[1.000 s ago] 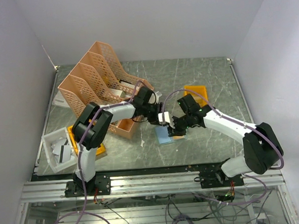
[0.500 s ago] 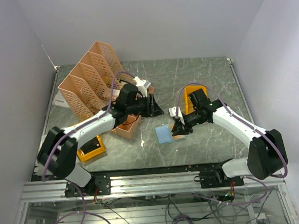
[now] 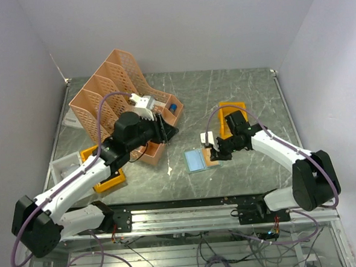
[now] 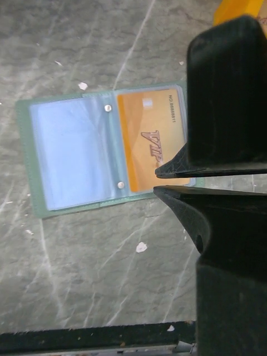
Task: Put the credit cards into the card holder
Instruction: Move the storage box to the center of the board, then pick up the credit card from the storage box.
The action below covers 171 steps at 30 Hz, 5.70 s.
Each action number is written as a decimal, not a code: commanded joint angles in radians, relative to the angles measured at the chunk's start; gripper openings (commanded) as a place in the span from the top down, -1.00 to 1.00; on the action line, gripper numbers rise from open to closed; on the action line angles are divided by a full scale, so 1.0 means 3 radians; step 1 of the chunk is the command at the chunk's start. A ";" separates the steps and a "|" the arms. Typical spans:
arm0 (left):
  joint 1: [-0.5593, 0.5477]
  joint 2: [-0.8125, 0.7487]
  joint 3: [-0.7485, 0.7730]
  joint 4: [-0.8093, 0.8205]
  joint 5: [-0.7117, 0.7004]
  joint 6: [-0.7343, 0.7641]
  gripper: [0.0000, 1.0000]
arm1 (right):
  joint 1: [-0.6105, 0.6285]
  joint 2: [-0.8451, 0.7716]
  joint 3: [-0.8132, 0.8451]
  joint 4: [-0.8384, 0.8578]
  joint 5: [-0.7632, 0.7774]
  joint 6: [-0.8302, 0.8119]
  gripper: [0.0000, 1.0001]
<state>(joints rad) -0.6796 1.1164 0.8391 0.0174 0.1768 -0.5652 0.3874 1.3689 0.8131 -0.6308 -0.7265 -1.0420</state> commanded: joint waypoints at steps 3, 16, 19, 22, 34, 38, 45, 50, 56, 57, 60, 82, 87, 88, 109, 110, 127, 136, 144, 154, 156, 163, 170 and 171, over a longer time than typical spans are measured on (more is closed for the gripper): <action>0.0016 -0.0351 -0.0192 -0.0086 -0.0234 0.0003 0.00 | -0.0003 0.0297 -0.0039 0.0127 0.0287 -0.0023 0.93; 0.0016 -0.0797 -0.0206 -0.0758 -0.0630 0.0134 -0.03 | 0.0013 0.0585 0.0069 0.0205 0.0589 0.0300 0.95; 0.0017 -0.0889 -0.0135 -0.1126 -0.0813 0.0104 -0.09 | 0.0013 0.0412 0.0088 0.0147 0.0308 0.0260 0.93; 0.0019 -0.1032 -0.0079 -0.1463 -0.1068 -0.0017 -0.18 | 0.0015 0.0272 0.0162 0.0081 -0.0015 0.0265 0.86; 0.0017 -0.1339 0.0108 -0.2963 -0.1958 -0.0695 -0.12 | 0.0208 0.0265 0.0801 -0.0091 -0.0309 0.0706 0.51; 0.0018 -0.1330 0.0150 -0.3185 -0.2076 -0.0832 -0.12 | 0.0249 0.0324 0.0774 0.0087 -0.0593 0.0928 0.48; 0.0018 -0.1043 0.0202 -0.3347 -0.2065 -0.0859 -0.14 | 0.0174 0.0404 0.0652 0.0034 -0.0430 0.0852 0.47; 0.0044 -0.0933 0.0302 -0.3682 -0.2080 -0.0957 -0.21 | 0.0135 0.0379 0.0565 0.0104 -0.0261 0.0875 0.47; 0.0244 -0.0874 0.0227 -0.3672 -0.1956 -0.0965 -0.32 | 0.0118 0.0356 0.0545 0.0134 -0.0117 0.0909 0.47; 0.0328 -0.0839 0.0227 -0.3611 -0.1893 -0.0913 -0.31 | 0.0118 0.0341 0.0542 0.0138 -0.0116 0.0909 0.47; 0.0642 -0.0676 0.0209 -0.3440 -0.1598 -0.0676 -0.29 | 0.0115 0.0316 0.0528 0.0143 -0.0109 0.0903 0.47; 0.2387 -0.0197 0.0106 -0.2715 -0.1281 -0.0467 -0.23 | 0.0064 0.0157 0.0494 0.0138 -0.0087 0.0863 0.46; 0.2534 -0.0277 -0.0233 -0.2469 -0.1014 -0.0523 0.22 | 0.0062 0.0172 0.0498 0.0123 -0.0102 0.0855 0.46; 0.2553 -0.0248 -0.0246 -0.2473 -0.1057 -0.0505 0.25 | 0.0059 0.0169 0.0500 0.0120 -0.0103 0.0855 0.46; 0.2317 -0.0288 -0.0737 -0.2587 -0.0231 -0.0927 0.47 | 0.0038 0.0142 0.0518 0.0098 -0.0101 0.0834 0.45; 0.2279 -0.0278 -0.0758 -0.2551 -0.0227 -0.0947 0.50 | 0.0039 0.0141 0.0518 0.0101 -0.0100 0.0831 0.45; 0.0866 0.0273 -0.0562 -0.1694 -0.0297 -0.1602 0.72 | 0.0016 0.0179 0.0516 0.0083 -0.0074 0.0815 0.45; 0.0640 0.0622 -0.0212 -0.1551 -0.0390 -0.1127 0.67 | -0.0020 0.0198 0.0520 0.0072 -0.0063 0.0809 0.44; 0.0647 0.0413 -0.0127 -0.2368 -0.0871 -0.0440 0.17 | -0.0035 0.0192 0.0519 0.0066 -0.0095 0.0799 0.44; 0.0651 0.0626 -0.0314 -0.2056 -0.1042 -0.0477 -0.38 | -0.0044 0.0207 0.0511 0.0056 -0.0114 0.0786 0.44; 0.0651 0.0668 -0.0358 -0.1986 -0.1069 -0.0479 -0.40 | -0.0044 0.0208 0.0517 0.0050 -0.0110 0.0780 0.44; 0.0651 0.0707 -0.0520 -0.1710 -0.0916 -0.0435 -0.55 | -0.0045 0.0220 0.0512 0.0036 -0.0119 0.0766 0.44; 0.0650 0.0435 -0.0642 -0.1675 -0.0511 -0.0513 -0.23 | -0.0044 0.0227 0.0508 0.0033 -0.0135 0.0766 0.43; 0.0650 0.0368 -0.0644 -0.1704 -0.0461 -0.0528 -0.19 | -0.0044 0.0228 0.0506 0.0033 -0.0147 0.0764 0.43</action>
<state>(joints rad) -0.4812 1.2900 0.6682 -0.5217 -0.0612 -0.7071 0.3805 1.4334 0.9703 -0.6113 -0.7517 -0.8017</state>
